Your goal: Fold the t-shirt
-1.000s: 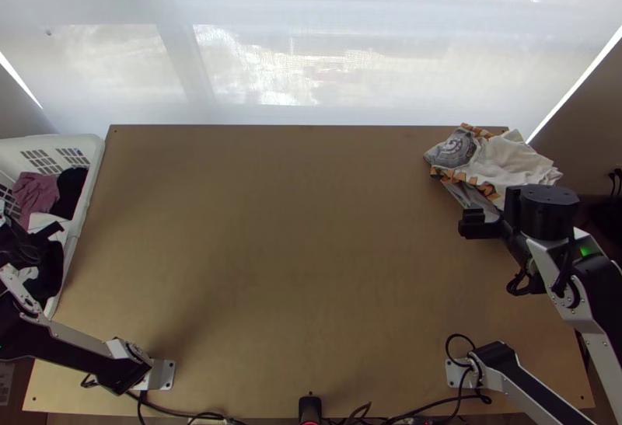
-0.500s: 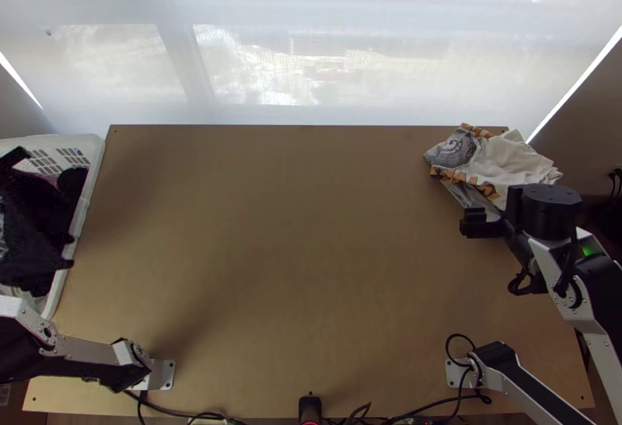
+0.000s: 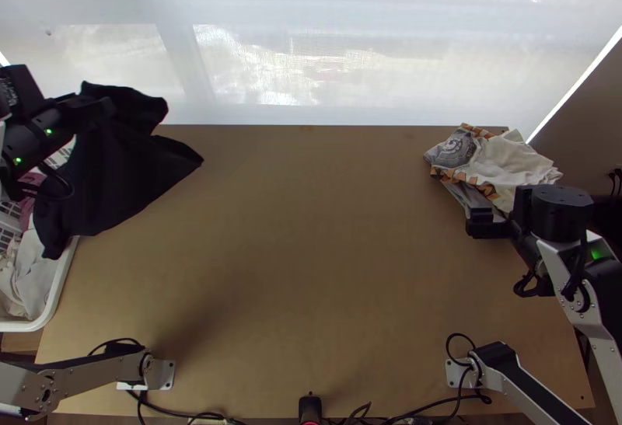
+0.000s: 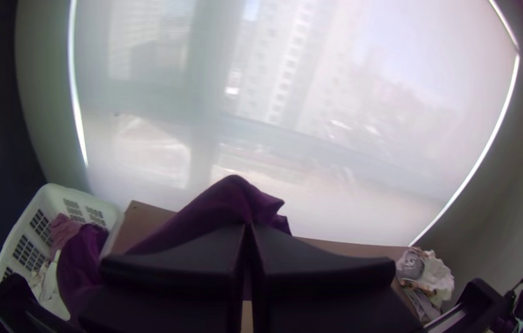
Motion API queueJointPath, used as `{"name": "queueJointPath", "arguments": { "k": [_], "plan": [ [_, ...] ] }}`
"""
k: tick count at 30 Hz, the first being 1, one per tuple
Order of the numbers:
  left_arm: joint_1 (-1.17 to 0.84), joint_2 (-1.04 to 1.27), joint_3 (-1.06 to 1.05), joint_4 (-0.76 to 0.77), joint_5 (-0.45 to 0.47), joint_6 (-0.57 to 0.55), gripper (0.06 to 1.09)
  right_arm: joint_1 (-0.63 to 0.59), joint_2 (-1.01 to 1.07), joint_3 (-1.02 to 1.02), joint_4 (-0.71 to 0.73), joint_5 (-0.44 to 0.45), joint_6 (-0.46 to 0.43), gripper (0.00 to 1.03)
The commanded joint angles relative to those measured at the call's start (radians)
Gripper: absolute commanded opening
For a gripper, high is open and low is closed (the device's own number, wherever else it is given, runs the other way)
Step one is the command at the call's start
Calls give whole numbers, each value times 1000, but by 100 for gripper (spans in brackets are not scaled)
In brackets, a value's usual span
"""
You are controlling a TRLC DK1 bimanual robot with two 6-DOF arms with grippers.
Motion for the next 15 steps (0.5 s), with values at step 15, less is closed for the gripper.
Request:
{"name": "queueJointPath", "arguments": {
  "k": [15],
  "plan": [
    [-847,118,-173,49,1,24,10,-58,-3,35,-63,0,-18,98]
  ]
}}
